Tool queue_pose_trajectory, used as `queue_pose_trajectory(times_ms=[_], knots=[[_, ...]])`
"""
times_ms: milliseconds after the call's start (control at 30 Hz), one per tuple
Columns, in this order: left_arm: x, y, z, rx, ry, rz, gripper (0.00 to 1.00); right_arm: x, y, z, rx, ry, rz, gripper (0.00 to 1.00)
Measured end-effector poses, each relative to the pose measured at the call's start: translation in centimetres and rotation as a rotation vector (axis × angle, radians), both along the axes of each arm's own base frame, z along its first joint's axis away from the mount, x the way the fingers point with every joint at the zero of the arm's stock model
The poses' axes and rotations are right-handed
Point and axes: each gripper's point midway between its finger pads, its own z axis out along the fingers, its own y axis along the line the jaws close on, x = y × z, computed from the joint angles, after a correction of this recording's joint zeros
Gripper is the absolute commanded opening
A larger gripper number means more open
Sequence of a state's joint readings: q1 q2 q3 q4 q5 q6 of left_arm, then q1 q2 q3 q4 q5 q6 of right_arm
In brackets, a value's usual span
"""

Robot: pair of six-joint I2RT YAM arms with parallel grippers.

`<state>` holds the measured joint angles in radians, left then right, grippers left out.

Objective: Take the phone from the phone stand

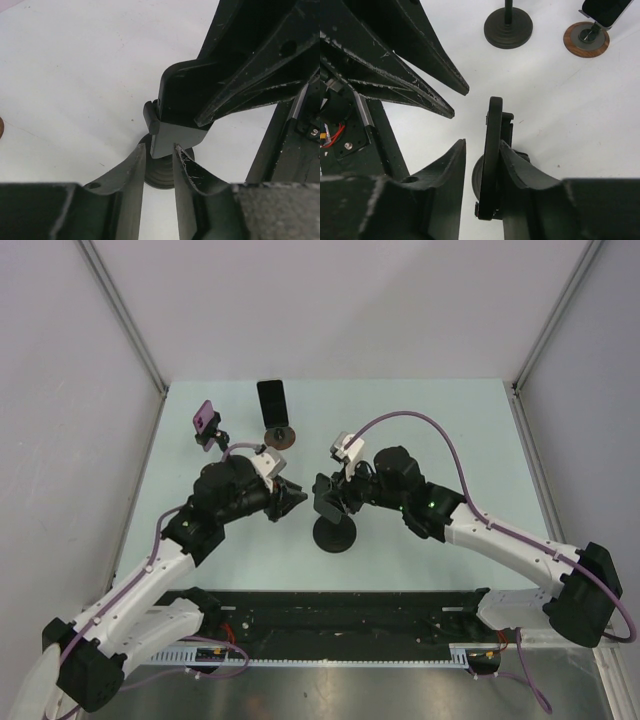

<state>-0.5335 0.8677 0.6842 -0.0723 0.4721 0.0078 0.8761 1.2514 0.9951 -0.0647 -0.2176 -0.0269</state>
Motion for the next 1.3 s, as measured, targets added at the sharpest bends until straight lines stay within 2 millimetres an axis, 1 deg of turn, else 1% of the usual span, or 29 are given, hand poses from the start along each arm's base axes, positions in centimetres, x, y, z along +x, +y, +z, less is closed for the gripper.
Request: queue_pose_trajectory(times_ms=[33,67,100,133,200,233,300,400,467,600,633,767,833,967,1167,1267,1300], knots=[[0.0,0.0,-0.1,0.001,0.003,-0.001,0.46,0.0,0.0,0.0,0.002,-0.001,-0.001,0.15],[0.0,0.0,-0.1,0.002,0.004,0.000,0.50,0.1,0.0,0.0,0.002,-0.001,-0.004,0.09],[0.0,0.0,-0.2,0.003,0.003,-0.001,0.54,0.1,0.0,0.1,0.004,0.001,-0.004,0.00],[0.0,0.0,-0.2,0.005,0.002,-0.001,0.61,0.1,0.0,0.1,0.006,0.001,-0.005,0.00],[0.1,-0.1,-0.4,0.009,0.003,-0.003,0.67,0.0,0.1,0.1,0.007,0.003,-0.002,0.00],[0.2,-0.1,-0.5,0.014,0.006,-0.004,0.71,-0.1,0.1,0.0,0.006,0.005,0.002,0.00],[0.4,-0.2,-1.1,0.026,0.015,-0.007,0.73,-0.2,0.1,0.0,0.008,0.007,0.008,0.00],[0.7,-0.4,-2.0,0.046,0.034,-0.013,0.73,-0.3,0.2,0.0,0.011,0.010,0.019,0.00],[0.8,-0.6,-2.4,0.055,0.046,-0.019,0.72,-0.5,0.3,0.0,0.013,0.011,0.029,0.00],[1.1,-0.8,-2.7,0.068,0.050,-0.026,0.63,-0.8,0.5,0.1,0.016,0.011,0.053,0.00],[1.1,-0.9,-2.8,0.069,0.053,-0.033,0.63,-0.9,0.5,0.1,0.016,0.010,0.057,0.00],[0.9,-1.1,-2.8,0.067,0.055,-0.046,0.58,-0.9,0.4,0.1,0.014,0.006,0.069,0.00],[0.9,-1.1,-2.8,0.067,0.055,-0.048,0.54,-0.9,0.4,0.0,0.012,0.002,0.077,0.00],[0.6,-1.2,-2.7,0.063,0.059,-0.063,0.50,-1.1,0.4,0.0,0.009,-0.004,0.100,0.00],[-0.1,-1.2,-2.7,0.047,0.080,-0.105,0.38,-1.5,0.5,0.0,0.007,-0.014,0.149,0.00],[-0.3,-1.0,-2.6,0.035,0.093,-0.128,0.29,-1.7,0.5,0.0,0.005,-0.021,0.168,0.00],[-0.4,-1.0,-2.6,0.030,0.098,-0.135,0.28,-1.7,0.5,0.0,0.005,-0.022,0.172,0.00]])
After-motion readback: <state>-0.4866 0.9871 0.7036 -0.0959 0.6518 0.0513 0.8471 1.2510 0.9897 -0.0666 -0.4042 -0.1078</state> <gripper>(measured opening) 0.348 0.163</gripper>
